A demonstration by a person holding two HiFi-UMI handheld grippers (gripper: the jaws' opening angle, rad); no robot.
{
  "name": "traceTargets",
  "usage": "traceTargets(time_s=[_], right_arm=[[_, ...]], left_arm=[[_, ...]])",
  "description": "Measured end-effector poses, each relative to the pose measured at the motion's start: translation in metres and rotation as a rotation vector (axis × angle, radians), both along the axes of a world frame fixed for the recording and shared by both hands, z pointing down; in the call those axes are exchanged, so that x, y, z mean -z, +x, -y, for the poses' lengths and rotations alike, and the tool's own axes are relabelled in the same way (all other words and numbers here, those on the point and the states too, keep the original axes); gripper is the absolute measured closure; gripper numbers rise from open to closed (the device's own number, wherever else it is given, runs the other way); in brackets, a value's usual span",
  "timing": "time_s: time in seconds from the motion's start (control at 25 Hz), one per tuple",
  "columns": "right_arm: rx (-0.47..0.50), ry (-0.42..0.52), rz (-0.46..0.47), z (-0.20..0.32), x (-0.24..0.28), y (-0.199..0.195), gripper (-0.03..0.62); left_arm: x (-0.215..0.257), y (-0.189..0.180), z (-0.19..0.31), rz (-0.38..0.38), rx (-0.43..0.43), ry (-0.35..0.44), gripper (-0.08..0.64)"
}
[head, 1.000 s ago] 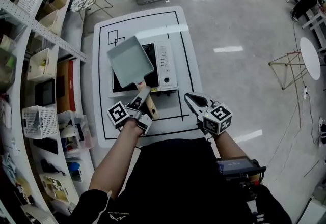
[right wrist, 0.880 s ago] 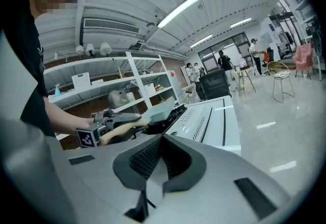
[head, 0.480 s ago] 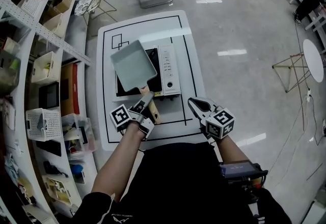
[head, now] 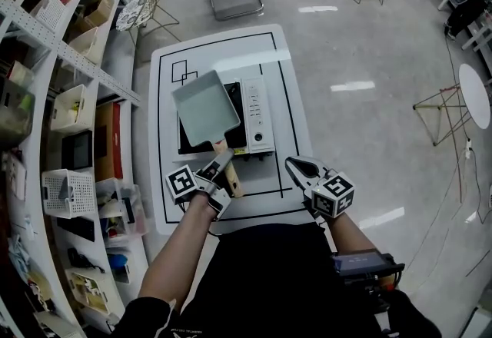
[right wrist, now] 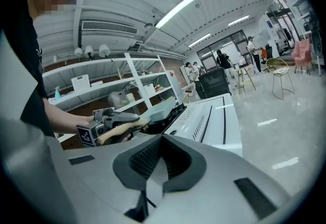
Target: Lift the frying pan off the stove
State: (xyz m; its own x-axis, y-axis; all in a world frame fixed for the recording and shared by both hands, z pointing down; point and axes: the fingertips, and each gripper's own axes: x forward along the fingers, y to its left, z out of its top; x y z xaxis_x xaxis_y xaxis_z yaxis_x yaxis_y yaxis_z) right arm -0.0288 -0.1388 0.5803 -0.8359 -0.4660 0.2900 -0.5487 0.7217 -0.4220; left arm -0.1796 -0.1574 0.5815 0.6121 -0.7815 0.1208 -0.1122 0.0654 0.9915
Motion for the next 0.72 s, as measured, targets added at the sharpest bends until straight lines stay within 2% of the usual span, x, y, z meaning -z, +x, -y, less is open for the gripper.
traceTargets(time_s=[0.72], right_arm=[[-0.011,-0.002,0.009,0.002,0.004,-0.001,0.568]], left_arm=[[0.015,0.002,0.0,0.042,-0.054,0.039,0.448]])
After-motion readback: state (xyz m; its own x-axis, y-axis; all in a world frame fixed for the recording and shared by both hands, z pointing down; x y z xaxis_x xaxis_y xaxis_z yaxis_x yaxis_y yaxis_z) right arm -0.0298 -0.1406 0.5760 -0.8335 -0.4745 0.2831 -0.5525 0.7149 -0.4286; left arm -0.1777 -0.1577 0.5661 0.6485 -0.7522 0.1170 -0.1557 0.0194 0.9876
